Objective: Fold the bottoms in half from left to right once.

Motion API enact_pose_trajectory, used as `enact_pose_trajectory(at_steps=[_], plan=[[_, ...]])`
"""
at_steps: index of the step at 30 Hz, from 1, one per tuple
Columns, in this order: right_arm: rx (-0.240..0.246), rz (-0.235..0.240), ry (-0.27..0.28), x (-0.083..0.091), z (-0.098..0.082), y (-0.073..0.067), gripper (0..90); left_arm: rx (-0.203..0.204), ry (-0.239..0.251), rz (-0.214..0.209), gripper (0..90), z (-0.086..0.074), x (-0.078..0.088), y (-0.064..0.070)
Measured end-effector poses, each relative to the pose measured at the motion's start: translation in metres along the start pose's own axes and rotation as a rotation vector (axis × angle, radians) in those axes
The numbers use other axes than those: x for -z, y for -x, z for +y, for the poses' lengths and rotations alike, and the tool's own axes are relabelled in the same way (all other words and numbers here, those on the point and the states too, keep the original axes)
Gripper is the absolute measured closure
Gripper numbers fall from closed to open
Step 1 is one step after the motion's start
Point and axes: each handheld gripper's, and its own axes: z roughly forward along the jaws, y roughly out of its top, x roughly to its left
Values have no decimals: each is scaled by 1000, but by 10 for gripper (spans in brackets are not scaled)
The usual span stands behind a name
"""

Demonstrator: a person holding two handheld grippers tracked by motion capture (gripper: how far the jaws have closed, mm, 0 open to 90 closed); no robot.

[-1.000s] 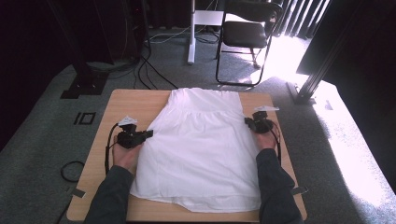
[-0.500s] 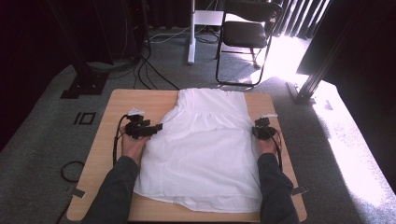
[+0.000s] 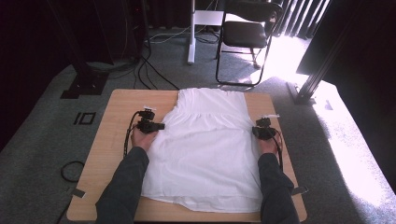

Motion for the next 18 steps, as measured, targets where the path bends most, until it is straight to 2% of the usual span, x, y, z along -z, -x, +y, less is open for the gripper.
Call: enact_pose_trajectory(at_steps=[1, 2, 3, 4, 5, 6, 7, 9, 10, 12, 13, 14, 16, 17, 18], plan=[[-7, 1, 1, 1, -1, 0, 880, 6, 16, -8, 895, -2, 4, -1], [-17, 3, 6, 1, -2, 0, 885, -11, 29, 6, 897, -5, 10, -1], [-17, 3, 6, 1, -2, 0, 885, -11, 29, 6, 898, -5, 10, -1], [-28, 4, 14, 4, -7, 0, 890, -29, 65, -5, 898, -14, 25, -2], [-28, 4, 14, 4, -7, 0, 890, -29, 65, -5, 898, -14, 25, -2], [-5, 21, 17, 10, -13, -4, 891, -59, 76, 5, 898, -25, 39, 0], [13, 29, 16, 13, -17, -6, 891, -67, 89, 16, 898, -32, 46, 1], [23, 47, 22, 19, -25, -10, 891, -62, 94, 13, 897, -37, 49, 2], [19, 60, 24, 23, -30, -11, 891, -79, 89, 34, 897, -57, 59, 5], [3, 86, 37, 31, -41, -14, 891, -107, 71, 47, 895, -75, 67, 8], [3, 86, 37, 31, -41, -14, 891, -107, 71, 47, 895, -75, 67, 8], [10, 112, 33, 41, -52, -17, 890, -109, 78, 56, 894, -89, 77, 10], [10, 136, 28, 49, -61, -20, 890, -119, 80, 61, 892, -104, 86, 13], [10, 136, 28, 49, -61, -20, 890, -119, 80, 61, 890, -104, 86, 13], [22, 146, 21, 58, -70, -24, 889, -139, 67, 72, 889, -118, 95, 17]])
